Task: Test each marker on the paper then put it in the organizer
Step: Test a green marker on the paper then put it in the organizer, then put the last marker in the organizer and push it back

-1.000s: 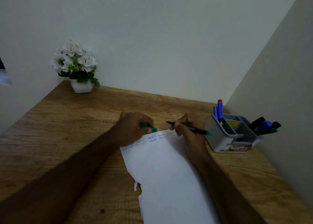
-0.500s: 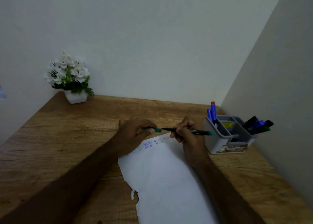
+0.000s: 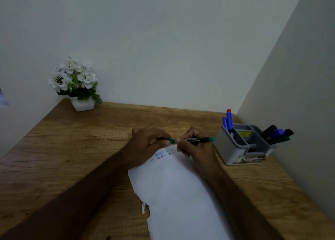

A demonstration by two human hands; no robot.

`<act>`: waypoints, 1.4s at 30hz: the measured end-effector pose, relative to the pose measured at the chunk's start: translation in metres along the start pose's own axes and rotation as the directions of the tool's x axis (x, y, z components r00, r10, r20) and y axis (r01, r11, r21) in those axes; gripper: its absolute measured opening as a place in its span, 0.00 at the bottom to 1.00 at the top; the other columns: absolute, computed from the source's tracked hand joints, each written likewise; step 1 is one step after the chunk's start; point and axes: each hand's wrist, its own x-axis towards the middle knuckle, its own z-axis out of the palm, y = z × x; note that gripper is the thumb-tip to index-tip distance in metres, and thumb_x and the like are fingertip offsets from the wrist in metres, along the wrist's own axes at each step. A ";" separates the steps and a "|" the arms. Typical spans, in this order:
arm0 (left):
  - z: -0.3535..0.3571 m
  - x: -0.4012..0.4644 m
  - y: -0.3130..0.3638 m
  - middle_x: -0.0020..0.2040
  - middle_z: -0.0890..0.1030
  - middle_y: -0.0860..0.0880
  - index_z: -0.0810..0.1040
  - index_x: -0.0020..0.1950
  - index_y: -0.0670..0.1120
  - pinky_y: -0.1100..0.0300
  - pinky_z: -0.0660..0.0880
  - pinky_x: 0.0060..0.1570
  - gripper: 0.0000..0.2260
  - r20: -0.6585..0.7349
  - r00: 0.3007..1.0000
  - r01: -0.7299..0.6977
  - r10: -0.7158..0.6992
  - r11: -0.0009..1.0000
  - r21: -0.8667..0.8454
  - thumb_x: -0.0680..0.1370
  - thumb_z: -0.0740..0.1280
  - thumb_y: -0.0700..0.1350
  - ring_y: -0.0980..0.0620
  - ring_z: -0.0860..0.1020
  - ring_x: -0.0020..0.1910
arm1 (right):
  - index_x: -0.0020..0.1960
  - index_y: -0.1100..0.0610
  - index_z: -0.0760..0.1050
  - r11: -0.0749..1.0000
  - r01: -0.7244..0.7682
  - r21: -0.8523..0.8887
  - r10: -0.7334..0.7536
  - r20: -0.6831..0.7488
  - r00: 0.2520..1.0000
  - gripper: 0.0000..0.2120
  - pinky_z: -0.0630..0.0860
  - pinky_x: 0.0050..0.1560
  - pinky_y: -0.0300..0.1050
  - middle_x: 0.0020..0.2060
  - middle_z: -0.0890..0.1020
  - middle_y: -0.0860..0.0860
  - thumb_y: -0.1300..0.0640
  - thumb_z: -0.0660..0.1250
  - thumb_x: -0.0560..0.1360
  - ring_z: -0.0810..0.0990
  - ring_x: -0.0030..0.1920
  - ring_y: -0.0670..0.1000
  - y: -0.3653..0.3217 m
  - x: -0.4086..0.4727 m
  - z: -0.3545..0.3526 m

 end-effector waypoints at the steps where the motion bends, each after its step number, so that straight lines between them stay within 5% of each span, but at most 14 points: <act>1: -0.001 0.000 0.001 0.46 0.82 0.57 0.83 0.52 0.49 0.51 0.69 0.58 0.06 0.000 1.000 0.009 -0.009 1.000 0.009 0.78 0.68 0.44 0.58 0.76 0.50 | 0.38 0.62 0.75 1.000 -0.014 -0.018 0.014 -0.007 1.000 0.09 0.73 0.35 0.40 0.30 0.80 0.52 0.63 0.74 0.73 0.76 0.32 0.49 0.000 0.000 -0.001; 4: -0.002 0.000 0.001 0.45 0.82 0.55 0.84 0.51 0.48 0.37 0.69 0.56 0.05 -0.008 1.000 0.014 -0.014 1.000 0.018 0.78 0.69 0.44 0.55 0.78 0.49 | 0.38 0.60 0.76 0.996 -0.080 -0.041 0.080 -0.007 0.997 0.09 0.73 0.37 0.40 0.30 0.79 0.47 0.62 0.75 0.72 0.76 0.35 0.47 -0.001 0.000 -0.002; 10: -0.002 -0.004 0.002 0.42 0.82 0.54 0.85 0.49 0.49 0.35 0.69 0.54 0.09 -0.010 1.000 0.012 -0.012 1.000 0.009 0.75 0.67 0.50 0.55 0.78 0.46 | 0.39 0.65 0.75 0.995 -0.081 -0.053 0.085 0.080 0.993 0.10 0.72 0.35 0.37 0.31 0.76 0.51 0.64 0.74 0.73 0.74 0.32 0.45 -0.003 0.000 -0.002; 14: -0.002 -0.006 0.004 0.40 0.82 0.54 0.85 0.46 0.51 0.36 0.70 0.52 0.07 0.038 0.999 -0.012 0.010 0.999 0.049 0.75 0.68 0.51 0.56 0.77 0.44 | 0.40 0.72 0.72 0.993 -0.096 -0.064 0.103 0.114 0.988 0.15 0.72 0.35 0.38 0.30 0.78 0.47 0.62 0.75 0.73 0.76 0.33 0.45 0.002 -0.001 -0.002; 19: -0.003 -0.001 0.021 0.43 0.85 0.55 0.85 0.48 0.48 0.51 0.78 0.47 0.05 -0.044 0.999 0.000 -0.004 0.996 -0.084 0.77 0.70 0.44 0.56 0.81 0.44 | 0.44 0.63 0.81 0.995 -0.100 -0.020 0.100 0.022 0.995 0.08 0.72 0.36 0.39 0.36 0.82 0.54 0.59 0.77 0.72 0.78 0.36 0.45 -0.007 0.001 0.002; 23: 0.005 0.009 0.031 0.45 0.85 0.54 0.85 0.51 0.50 0.57 0.79 0.47 0.07 -0.125 0.983 0.111 -0.137 0.975 -0.195 0.74 0.73 0.47 0.58 0.83 0.45 | 0.53 0.61 0.82 0.991 -0.096 -0.088 0.094 -0.033 0.995 0.08 0.78 0.44 0.41 0.46 0.86 0.56 0.58 0.68 0.80 0.84 0.46 0.49 -0.019 0.002 -0.003; 26: 0.012 0.019 0.031 0.47 0.84 0.58 0.85 0.50 0.52 0.55 0.79 0.51 0.06 -0.068 0.982 0.171 -0.176 0.983 -0.067 0.74 0.72 0.51 0.61 0.81 0.47 | 0.55 0.57 0.78 0.984 -0.094 -0.150 0.076 -0.126 0.989 0.07 0.80 0.49 0.48 0.49 0.84 0.56 0.59 0.62 0.83 0.84 0.52 0.55 -0.042 0.006 -0.025; 28: 0.020 0.026 0.035 0.47 0.84 0.58 0.84 0.49 0.53 0.53 0.78 0.52 0.05 0.043 0.986 0.159 -0.159 0.987 -0.007 0.75 0.71 0.51 0.60 0.81 0.48 | 0.62 0.55 0.77 0.898 -0.027 -0.439 -0.034 -0.130 0.991 0.10 0.80 0.50 0.52 0.50 0.82 0.55 0.60 0.63 0.82 0.81 0.51 0.55 -0.058 0.010 -0.051; 31: 0.039 0.043 0.047 0.47 0.84 0.57 0.84 0.49 0.52 0.56 0.78 0.51 0.07 0.118 0.986 0.113 -0.122 0.991 0.075 0.74 0.72 0.53 0.61 0.80 0.48 | 0.65 0.50 0.73 0.659 -0.015 -0.752 -0.105 -0.113 0.988 0.18 0.75 0.40 0.41 0.43 0.80 0.48 0.58 0.71 0.77 0.80 0.41 0.49 -0.085 0.007 -0.094; 36: 0.073 0.069 0.066 0.45 0.83 0.57 0.83 0.50 0.51 0.58 0.78 0.49 0.16 0.129 0.982 0.135 -0.140 0.990 0.047 0.68 0.76 0.57 0.61 0.81 0.46 | 0.47 0.50 0.80 0.568 -0.125 -0.813 -0.143 -0.248 0.958 0.06 0.79 0.37 0.32 0.41 0.82 0.46 0.55 0.76 0.72 0.80 0.40 0.41 -0.120 -0.011 -0.150; 38: 0.083 0.073 0.070 0.44 0.83 0.57 0.82 0.50 0.53 0.54 0.79 0.50 0.18 0.135 0.979 0.150 -0.154 0.988 0.041 0.64 0.77 0.59 0.60 0.81 0.45 | 0.46 0.51 0.82 0.563 -0.124 -0.817 -0.131 -0.236 0.963 0.05 0.75 0.36 0.25 0.43 0.83 0.47 0.57 0.76 0.72 0.80 0.42 0.38 -0.127 -0.019 -0.159; 42: 0.097 0.072 0.073 0.44 0.82 0.58 0.81 0.49 0.55 0.55 0.80 0.48 0.23 0.151 0.976 0.151 -0.157 0.987 0.052 0.60 0.75 0.65 0.61 0.80 0.45 | 0.45 0.53 0.83 0.524 -0.164 -0.836 -0.024 -0.207 0.978 0.05 0.75 0.39 0.28 0.44 0.83 0.49 0.60 0.76 0.71 0.82 0.44 0.43 -0.136 -0.024 -0.166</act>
